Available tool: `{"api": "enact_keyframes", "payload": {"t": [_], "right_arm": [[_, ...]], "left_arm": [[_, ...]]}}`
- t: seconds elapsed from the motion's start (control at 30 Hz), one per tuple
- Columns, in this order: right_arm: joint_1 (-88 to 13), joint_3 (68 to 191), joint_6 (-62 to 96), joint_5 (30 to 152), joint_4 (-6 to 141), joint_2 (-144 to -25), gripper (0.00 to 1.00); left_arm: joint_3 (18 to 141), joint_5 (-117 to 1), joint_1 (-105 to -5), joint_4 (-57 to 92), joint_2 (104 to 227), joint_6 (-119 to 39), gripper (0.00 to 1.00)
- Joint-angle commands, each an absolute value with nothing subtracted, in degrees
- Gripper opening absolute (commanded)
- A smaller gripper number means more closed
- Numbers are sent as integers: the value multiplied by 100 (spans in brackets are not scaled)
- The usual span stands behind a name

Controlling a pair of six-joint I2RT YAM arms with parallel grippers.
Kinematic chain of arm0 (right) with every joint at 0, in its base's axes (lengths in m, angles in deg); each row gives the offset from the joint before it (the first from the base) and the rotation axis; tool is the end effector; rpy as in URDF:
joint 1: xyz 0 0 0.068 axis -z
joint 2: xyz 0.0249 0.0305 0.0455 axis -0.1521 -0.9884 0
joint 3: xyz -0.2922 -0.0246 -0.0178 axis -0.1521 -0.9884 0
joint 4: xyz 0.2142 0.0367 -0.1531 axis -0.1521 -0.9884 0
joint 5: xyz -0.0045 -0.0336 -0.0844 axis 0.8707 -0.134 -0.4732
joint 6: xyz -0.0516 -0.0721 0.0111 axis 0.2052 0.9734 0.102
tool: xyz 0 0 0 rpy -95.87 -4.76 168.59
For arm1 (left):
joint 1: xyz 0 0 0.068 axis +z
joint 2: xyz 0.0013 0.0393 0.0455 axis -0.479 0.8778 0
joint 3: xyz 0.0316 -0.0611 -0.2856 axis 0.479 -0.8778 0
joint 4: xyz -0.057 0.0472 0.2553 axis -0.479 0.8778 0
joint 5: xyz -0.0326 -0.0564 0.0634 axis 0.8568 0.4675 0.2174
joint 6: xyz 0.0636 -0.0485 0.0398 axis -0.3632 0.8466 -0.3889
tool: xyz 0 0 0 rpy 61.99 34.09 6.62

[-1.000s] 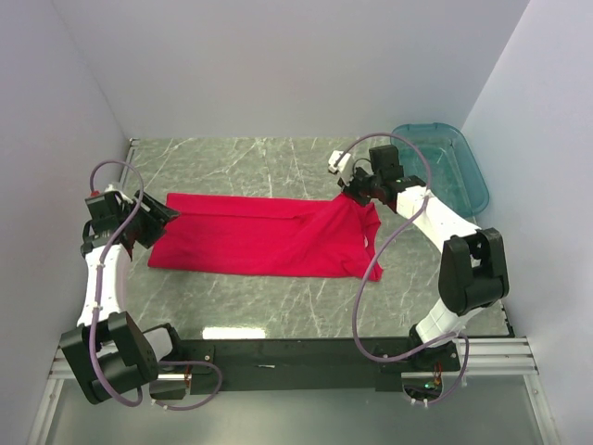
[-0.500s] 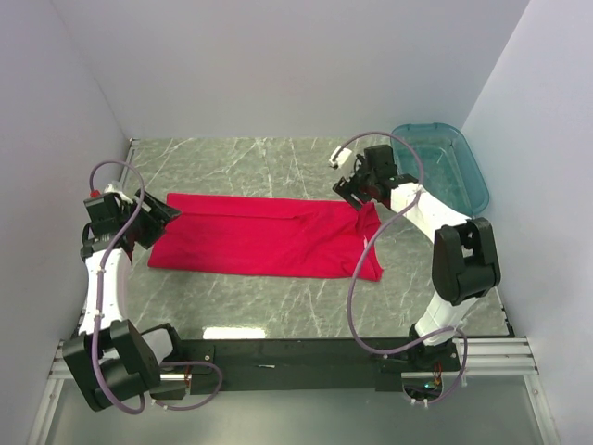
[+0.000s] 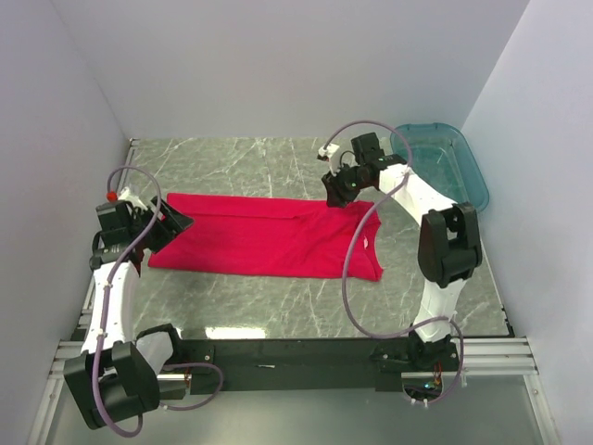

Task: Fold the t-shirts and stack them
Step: Fold the tshirt

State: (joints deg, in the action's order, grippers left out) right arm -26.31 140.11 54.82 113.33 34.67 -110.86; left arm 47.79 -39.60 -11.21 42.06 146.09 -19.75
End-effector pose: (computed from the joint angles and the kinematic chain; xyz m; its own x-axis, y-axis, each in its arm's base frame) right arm 0.4103 0.1717 0.2372 -0.3831 -0.5918 -0.7092 -0.8624 0.5043 0.0450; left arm 0.2332 0.0353 0.2528 -0.5381 -0.6553 -0.5301 -0.2409 0.7223 -0.6483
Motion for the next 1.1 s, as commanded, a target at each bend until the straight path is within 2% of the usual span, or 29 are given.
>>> {"api": "enact_keyframes", "payload": {"t": [0.0,0.27,0.5,0.77,0.87,1.07], "right_arm": [[-2694,14326,4614,11648,3120,-11378,46],[-3010,14915,2830,10367,3357,-12249,50],[-3151,14976,2608,9672,3446,-12451,51],[-3309,15126,2556,9496,3314,-12723,44],[-3344,15170,2556,9443,3270,-12812,39],[-3344,15126,2617,9399,3287,-12680,13]], "left_arm": [[4661,-3760,-1218,4121,14462,-2221,79],[4512,-3734,-1350,3963,14392,-2185,79],[4512,-3707,-1376,3962,14427,-2194,79],[4512,-3742,-1385,3971,14400,-2194,79],[4503,-3760,-1394,3971,14391,-2194,79],[4503,-3751,-1394,3971,14427,-2194,79]]}}
